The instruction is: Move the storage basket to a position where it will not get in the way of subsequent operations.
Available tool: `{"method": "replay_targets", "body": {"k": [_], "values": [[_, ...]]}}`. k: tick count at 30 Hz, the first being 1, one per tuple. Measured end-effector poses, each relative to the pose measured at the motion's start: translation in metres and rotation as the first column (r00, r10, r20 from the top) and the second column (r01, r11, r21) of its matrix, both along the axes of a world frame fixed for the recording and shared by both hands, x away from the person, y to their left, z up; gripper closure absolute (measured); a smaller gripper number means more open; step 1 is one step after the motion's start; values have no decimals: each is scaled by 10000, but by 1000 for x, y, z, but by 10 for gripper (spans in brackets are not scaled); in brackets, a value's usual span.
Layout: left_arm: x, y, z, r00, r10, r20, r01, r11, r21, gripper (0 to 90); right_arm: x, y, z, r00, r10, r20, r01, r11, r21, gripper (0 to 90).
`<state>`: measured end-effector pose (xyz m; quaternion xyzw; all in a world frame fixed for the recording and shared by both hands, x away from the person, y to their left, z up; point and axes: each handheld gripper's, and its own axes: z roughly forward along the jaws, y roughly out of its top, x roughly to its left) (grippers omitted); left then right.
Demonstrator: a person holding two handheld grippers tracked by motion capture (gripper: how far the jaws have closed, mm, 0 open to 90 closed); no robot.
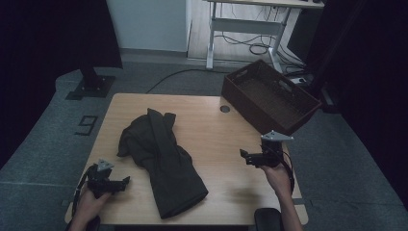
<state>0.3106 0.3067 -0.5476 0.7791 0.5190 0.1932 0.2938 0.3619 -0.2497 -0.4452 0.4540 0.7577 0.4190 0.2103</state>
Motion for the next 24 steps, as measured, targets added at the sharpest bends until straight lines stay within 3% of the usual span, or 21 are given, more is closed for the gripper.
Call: {"method": "replay_targets", "body": {"k": [7,16,24], "values": [[0,0,0,10000,1,-1,-1,10000,-2,0,-7,1,-15,9997,-3,-261,10,9996,275,0],[0,0,0,10000,17,10,-17,10000,-24,0,-13,7,-40,9987,-34,-504,44,9998,197,0],[0,0,0,10000,16,11,-16,10000,-23,0,-15,19,-61,9977,53,-670,-64,9999,-159,0]]}}
